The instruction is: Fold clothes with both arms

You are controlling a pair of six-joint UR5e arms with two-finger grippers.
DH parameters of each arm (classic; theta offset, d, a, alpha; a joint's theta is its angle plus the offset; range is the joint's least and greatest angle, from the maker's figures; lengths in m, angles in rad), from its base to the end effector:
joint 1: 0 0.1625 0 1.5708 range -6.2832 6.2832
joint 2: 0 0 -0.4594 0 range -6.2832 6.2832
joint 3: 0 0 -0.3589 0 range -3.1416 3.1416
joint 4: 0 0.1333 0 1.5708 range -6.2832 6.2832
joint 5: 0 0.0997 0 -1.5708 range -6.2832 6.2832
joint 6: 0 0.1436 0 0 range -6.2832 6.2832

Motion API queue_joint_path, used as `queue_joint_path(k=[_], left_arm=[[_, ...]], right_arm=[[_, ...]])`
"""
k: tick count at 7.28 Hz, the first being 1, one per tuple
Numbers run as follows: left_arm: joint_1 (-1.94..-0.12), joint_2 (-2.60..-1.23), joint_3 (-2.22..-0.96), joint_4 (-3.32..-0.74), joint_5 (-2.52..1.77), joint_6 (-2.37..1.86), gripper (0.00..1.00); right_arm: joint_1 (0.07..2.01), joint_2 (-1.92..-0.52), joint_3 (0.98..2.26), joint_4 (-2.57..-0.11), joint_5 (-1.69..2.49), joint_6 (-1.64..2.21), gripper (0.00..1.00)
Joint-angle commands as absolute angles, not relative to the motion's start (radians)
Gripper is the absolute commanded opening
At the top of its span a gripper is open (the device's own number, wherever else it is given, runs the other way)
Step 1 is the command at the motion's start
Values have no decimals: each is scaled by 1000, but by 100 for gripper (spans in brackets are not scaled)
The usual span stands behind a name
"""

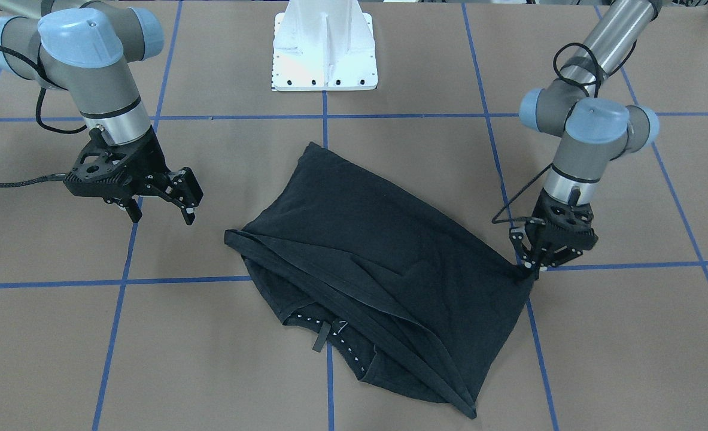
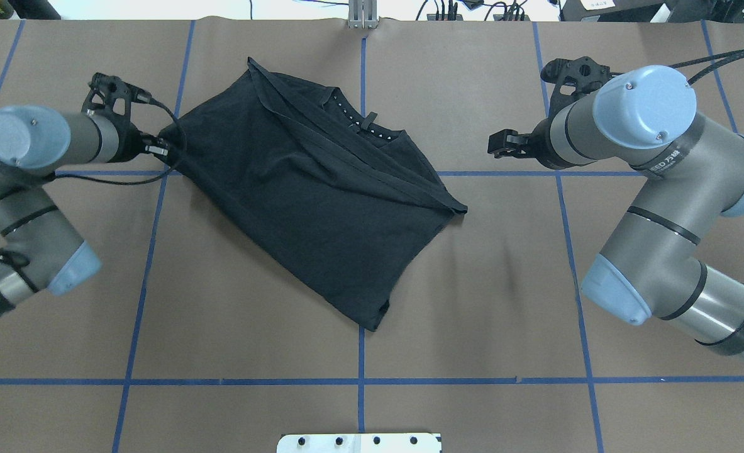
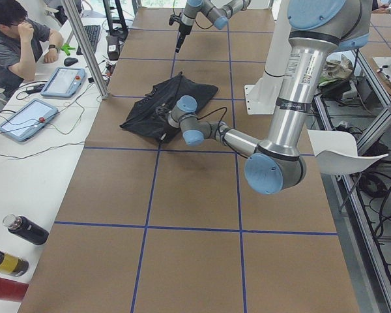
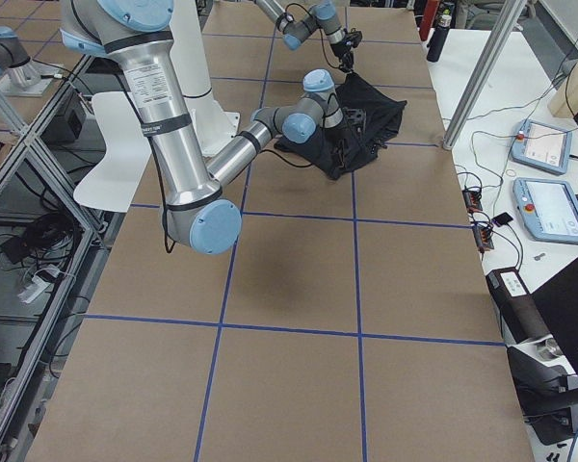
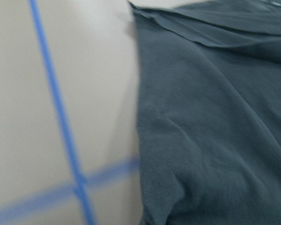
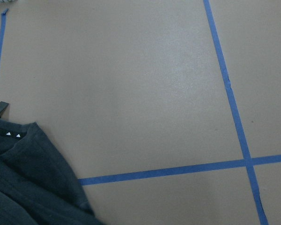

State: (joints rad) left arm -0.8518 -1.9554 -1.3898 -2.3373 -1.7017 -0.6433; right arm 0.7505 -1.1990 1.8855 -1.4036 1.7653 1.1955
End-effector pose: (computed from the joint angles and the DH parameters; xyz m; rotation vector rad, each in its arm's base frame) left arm 0.3733 -0.6004 0.5140 0.6771 0.7040 0.1331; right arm -0.3787 -0.4974 0.3805 0.3006 -0.8194 0.2682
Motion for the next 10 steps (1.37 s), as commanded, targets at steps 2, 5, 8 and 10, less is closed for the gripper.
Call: queue_joint_path(k=[2,5,8,10], left_arm=[[-963,-2282,-969,-2344,-1698,-520,0],[-1020,-2208,-998,-2472,-1744,-471,100],[-1127,-2056,-1157,-2488,-1967,-328,100],[-1124,-2029,-1207,-2488,-1968,-405,100]], right_arm=[[742,-1197,1887,-1402,1764,1203,100],[704,-1175,1884,-1402,1744,1213,100],[651,-911,1621,-1401,1651,1369,100],[640,-829,1409,-1184,1609,1446,98]])
